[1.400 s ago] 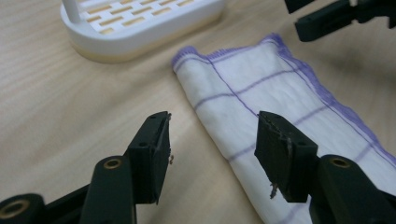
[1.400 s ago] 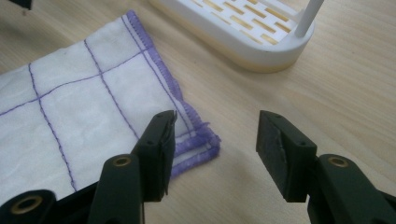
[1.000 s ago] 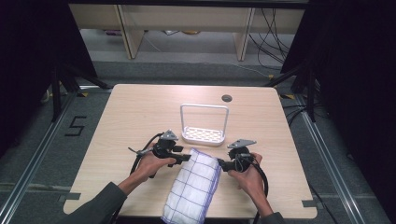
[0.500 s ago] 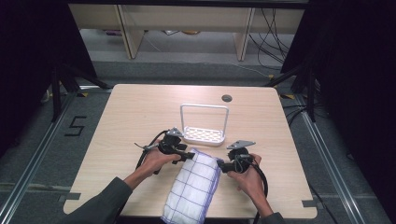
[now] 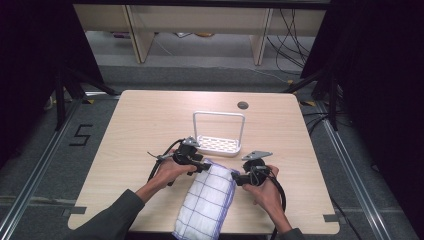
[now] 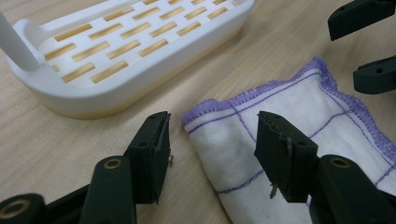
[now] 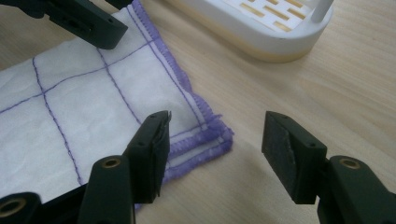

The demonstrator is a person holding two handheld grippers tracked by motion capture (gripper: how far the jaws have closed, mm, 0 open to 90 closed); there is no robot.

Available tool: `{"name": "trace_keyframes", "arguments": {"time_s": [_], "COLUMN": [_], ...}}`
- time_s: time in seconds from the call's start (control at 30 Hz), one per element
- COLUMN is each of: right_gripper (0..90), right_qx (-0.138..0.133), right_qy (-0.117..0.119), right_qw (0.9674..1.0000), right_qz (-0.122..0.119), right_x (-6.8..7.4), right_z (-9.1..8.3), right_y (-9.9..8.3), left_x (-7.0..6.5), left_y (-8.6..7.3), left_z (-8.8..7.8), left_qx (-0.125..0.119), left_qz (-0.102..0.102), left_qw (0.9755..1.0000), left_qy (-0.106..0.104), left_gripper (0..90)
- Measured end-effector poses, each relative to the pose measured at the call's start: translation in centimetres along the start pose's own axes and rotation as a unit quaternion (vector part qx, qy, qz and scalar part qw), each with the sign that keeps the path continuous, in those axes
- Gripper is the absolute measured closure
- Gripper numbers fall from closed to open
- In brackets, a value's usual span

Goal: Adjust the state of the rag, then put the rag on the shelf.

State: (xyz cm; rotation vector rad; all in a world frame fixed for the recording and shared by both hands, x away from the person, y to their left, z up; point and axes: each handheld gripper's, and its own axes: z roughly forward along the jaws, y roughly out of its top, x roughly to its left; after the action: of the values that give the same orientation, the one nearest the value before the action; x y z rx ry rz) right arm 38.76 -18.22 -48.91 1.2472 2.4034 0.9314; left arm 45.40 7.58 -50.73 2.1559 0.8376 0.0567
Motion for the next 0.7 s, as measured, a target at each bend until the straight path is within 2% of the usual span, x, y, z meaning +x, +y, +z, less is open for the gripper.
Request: {"name": "trace_keyframes", "arguments": {"time_s": [0.03, 0.1, 0.13, 0.17, 0.3, 0.33, 0.37, 0.4, 0.47, 0.5, 0.53, 0.7], "right_gripper": [42.6, 42.6, 42.6, 42.5, 42.6, 42.7, 42.9, 43.1, 43.9, 44.4, 44.5, 48.8], "right_qx": [0.008, 0.008, -0.001, 0.009, 0.010, 0.011, 0.007, 0.015, 0.020, 0.020, 0.022, 0.029], "right_qy": [0.004, 0.005, 0.003, 0.004, 0.005, 0.003, 0.005, 0.005, 0.006, 0.005, 0.005, 0.011], "right_qw": [0.9998, 0.9998, 0.9999, 0.9999, 0.9998, 0.9999, 0.9998, 0.9998, 0.9997, 0.9998, 0.9997, 0.9995], "right_qz": [0.016, 0.016, 0.016, 0.014, 0.014, 0.007, 0.018, 0.016, 0.010, 0.005, 0.010, 0.007], "right_x": [0.2, 0.2, 0.3, 0.2, 0.4, 0.3, 0.4, 0.4, 0.4, 0.3, 0.4, 0.3], "right_z": [-0.1, 0.0, 0.2, 0.1, 0.4, 0.6, 0.8, 0.7, 1.0, 1.2, 1.2, 1.6], "right_y": [0.0, 0.1, 0.0, 0.1, 0.2, 0.2, 0.2, 0.2, 0.2, 0.1, 0.2, 0.1], "left_x": [0.0, 0.0, 0.1, 0.0, 0.0, 0.0, 0.0, 0.0, -0.1, -0.1, -0.3, -0.5], "left_y": [0.0, 0.0, 0.0, 0.0, -0.1, -0.1, -0.1, -0.1, -0.1, -0.1, -0.1, -0.2], "left_z": [0.0, 0.1, 0.1, 0.2, 0.3, 0.4, 0.4, 0.4, 0.5, 0.5, 0.5, 0.6], "left_qx": [0.000, 0.001, 0.002, 0.003, 0.005, 0.004, 0.004, 0.004, 0.002, 0.006, 0.003, 0.004], "left_qz": [0.000, 0.002, 0.005, 0.007, 0.012, 0.012, 0.013, 0.018, 0.020, 0.029, 0.030, 0.047], "left_qw": [1.0000, 1.0000, 1.0000, 1.0000, 0.9999, 0.9999, 0.9999, 0.9998, 0.9998, 0.9996, 0.9995, 0.9989], "left_qy": [0.000, 0.001, 0.001, 0.002, 0.002, 0.002, 0.003, 0.002, 0.001, 0.000, 0.000, -0.002], "left_gripper": [44.4, 44.9, 45.5, 46.1, 49.2, 51.0, 52.1, 53.1, 57.1, 60.1, 61.4, 71.8]}}
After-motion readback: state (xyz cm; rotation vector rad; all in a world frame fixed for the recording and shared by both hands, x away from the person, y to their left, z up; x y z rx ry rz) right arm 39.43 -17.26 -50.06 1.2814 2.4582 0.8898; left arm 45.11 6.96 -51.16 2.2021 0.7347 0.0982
